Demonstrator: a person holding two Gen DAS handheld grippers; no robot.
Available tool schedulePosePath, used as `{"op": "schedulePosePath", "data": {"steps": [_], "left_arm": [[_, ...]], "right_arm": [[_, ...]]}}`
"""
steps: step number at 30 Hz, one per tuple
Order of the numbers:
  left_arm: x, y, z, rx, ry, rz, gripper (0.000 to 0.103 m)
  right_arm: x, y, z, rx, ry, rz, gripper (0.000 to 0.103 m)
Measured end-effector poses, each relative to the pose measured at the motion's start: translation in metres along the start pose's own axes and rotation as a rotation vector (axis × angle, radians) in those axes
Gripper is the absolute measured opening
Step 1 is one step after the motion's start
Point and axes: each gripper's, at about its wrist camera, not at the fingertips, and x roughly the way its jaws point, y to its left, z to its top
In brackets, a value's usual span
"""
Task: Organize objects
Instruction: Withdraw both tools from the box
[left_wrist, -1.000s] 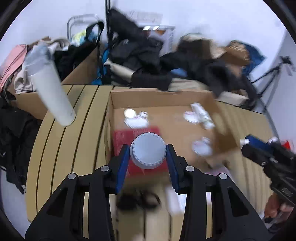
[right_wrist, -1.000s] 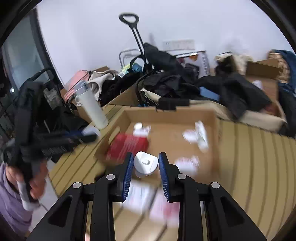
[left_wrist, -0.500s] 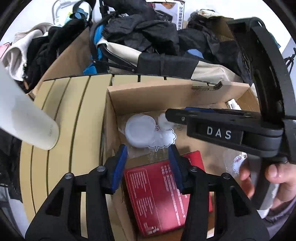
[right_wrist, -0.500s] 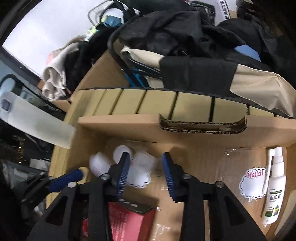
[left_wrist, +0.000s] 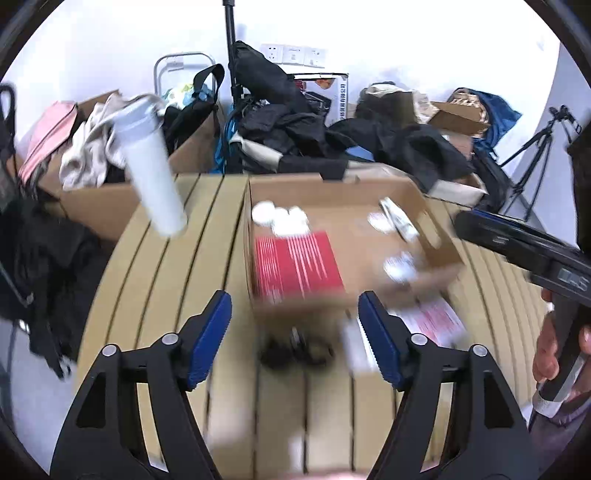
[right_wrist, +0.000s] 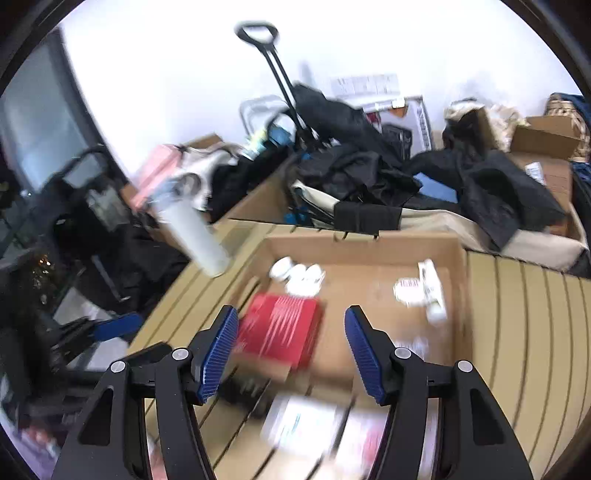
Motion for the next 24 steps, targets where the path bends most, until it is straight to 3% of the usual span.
{"op": "schedulePosePath", "data": {"steps": [5,9,12,15,24], "left_arm": [[-0.049,-0.006,-0.068,-0.036,-0.019,0.026,0.069],[-0.088,-0.016,-0.108,-0.026,-0.087,0.082,0.073],[-0.106,-0.019,-0.127,-0.035,-0.093,0.074,0.073],[-0.118,-0.023,-0.141,-0.022,-0.105,0.125,0.073],[-0.141,-0.031,-0.163,-0.018,-0.130,0.163,0.073]], "right_arm": [[-0.083,0.014,-0.086,0.022,-0.044,0.006,0.064],[-0.114,0.019,-0.151,0.080,-0.043,-0.033,0.064],[-0.117,0.021,-0.184,0.067,0.027,-0.054,0.064],[-0.122,0.029,-0.196,0.000,0.032,-0.128,0.064],[-0.153,0.032,-0.200,-0.001,-0.021,-0.147,0.064]]}}
